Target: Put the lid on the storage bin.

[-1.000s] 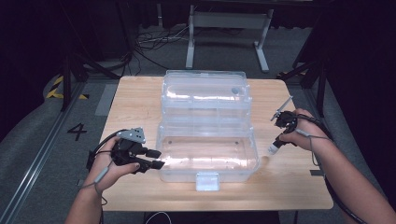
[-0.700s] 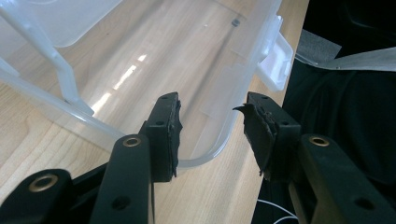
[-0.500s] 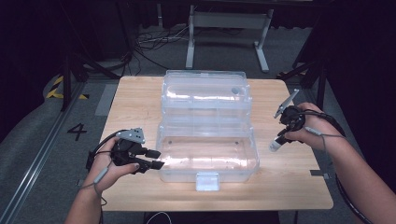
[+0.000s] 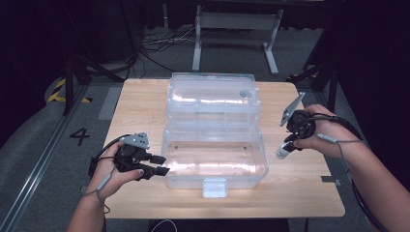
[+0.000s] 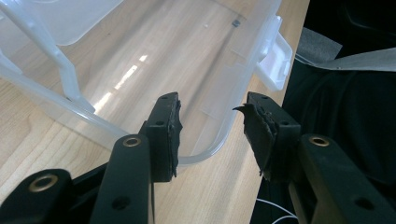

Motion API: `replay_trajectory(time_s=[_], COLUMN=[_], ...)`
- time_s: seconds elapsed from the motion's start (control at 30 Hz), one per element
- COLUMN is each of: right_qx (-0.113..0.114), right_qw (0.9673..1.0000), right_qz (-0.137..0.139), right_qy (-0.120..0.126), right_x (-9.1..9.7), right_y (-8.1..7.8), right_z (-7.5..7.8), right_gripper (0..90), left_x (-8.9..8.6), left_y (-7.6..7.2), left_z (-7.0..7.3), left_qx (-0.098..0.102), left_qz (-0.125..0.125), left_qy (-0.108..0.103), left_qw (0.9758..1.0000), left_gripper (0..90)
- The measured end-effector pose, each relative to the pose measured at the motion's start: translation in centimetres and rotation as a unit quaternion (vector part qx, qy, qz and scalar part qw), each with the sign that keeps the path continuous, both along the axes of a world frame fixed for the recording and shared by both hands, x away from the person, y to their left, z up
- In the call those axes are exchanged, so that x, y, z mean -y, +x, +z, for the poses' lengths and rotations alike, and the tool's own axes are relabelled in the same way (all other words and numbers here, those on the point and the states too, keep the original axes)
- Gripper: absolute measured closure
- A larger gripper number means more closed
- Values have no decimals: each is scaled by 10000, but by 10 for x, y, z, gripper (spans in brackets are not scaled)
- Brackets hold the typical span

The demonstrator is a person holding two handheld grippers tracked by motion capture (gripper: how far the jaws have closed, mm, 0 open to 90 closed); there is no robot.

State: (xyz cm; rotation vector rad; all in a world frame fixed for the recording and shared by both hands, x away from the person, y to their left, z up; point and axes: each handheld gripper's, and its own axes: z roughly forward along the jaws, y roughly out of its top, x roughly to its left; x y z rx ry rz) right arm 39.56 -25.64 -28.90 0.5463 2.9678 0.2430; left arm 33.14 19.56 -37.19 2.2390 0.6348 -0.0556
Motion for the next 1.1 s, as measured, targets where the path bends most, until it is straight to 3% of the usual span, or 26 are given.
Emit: replay_trajectory(time_s=[0.47, 1.1], right_qx=[-18, 8], right_qw=[9986, 9946], right_qz=[519, 1031], right_qy=[-103, -126], right_x=[-23, -38], right_y=[-17, -23], right_z=[20, 25], right_gripper=[717, 717], left_x=[-1, -2], left_y=[-1, -1], left_z=[0, 1], left_qx=[-12, -4], left_qz=[8, 17], left_qy=[-6, -18], left_qw=[10000, 10000], left_gripper=[564, 564])
